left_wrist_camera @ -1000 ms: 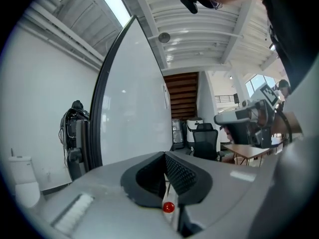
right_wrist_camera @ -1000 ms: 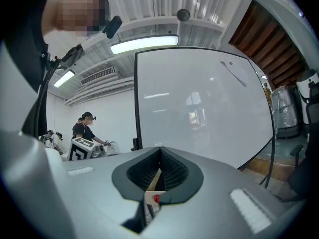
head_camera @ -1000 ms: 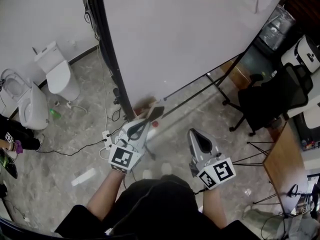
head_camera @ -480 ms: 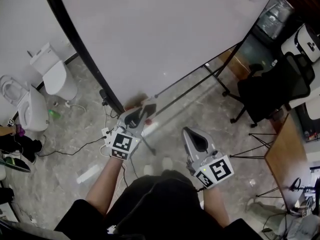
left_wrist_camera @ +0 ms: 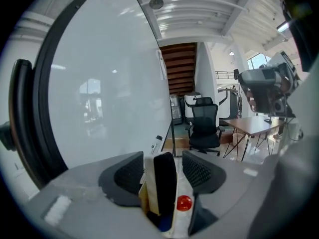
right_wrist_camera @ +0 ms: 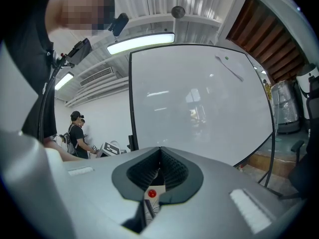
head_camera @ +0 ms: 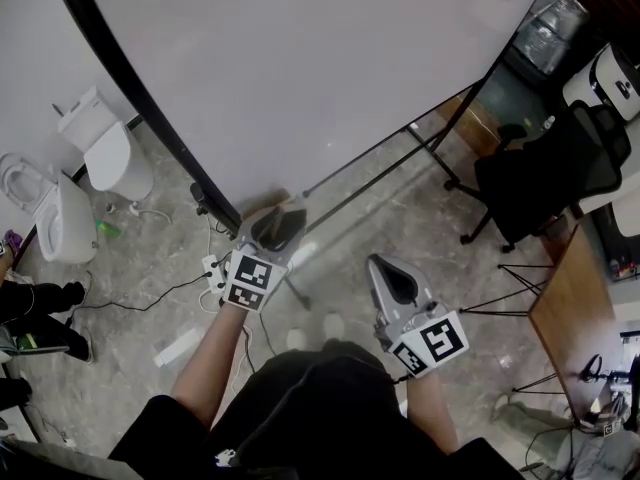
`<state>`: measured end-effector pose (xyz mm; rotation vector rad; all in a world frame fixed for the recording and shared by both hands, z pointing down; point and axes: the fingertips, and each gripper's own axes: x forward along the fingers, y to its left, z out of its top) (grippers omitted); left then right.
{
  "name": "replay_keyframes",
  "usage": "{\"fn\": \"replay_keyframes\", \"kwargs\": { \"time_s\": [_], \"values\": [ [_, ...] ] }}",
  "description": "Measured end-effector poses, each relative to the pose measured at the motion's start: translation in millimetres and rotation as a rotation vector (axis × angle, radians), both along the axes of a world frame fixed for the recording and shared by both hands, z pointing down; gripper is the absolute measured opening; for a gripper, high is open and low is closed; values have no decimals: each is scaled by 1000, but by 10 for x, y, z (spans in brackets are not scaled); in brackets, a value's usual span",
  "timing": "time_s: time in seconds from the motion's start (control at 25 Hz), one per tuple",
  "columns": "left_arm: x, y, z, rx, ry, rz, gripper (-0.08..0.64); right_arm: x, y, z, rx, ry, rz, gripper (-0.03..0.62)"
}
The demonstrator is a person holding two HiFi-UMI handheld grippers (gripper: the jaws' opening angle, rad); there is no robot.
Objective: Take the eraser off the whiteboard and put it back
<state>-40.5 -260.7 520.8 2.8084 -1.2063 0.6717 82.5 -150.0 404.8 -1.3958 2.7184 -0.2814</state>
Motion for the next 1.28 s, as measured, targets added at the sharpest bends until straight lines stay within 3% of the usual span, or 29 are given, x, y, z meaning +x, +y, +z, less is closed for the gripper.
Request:
{"fn": "replay_keyframes", "kwargs": {
  "time_s": [0.52, 0.88, 1.28],
  "values": [
    [63, -105, 176, -81, -130, 3, 307, 99, -111, 8, 1, -17, 3, 9],
    [67, -148, 373, -120, -252, -31, 307, 155, -164, 17, -1, -30, 1, 9],
    [60, -232, 417, -129, -303, -43, 272, 220, -218, 23, -2, -34, 5, 9]
  ]
}}
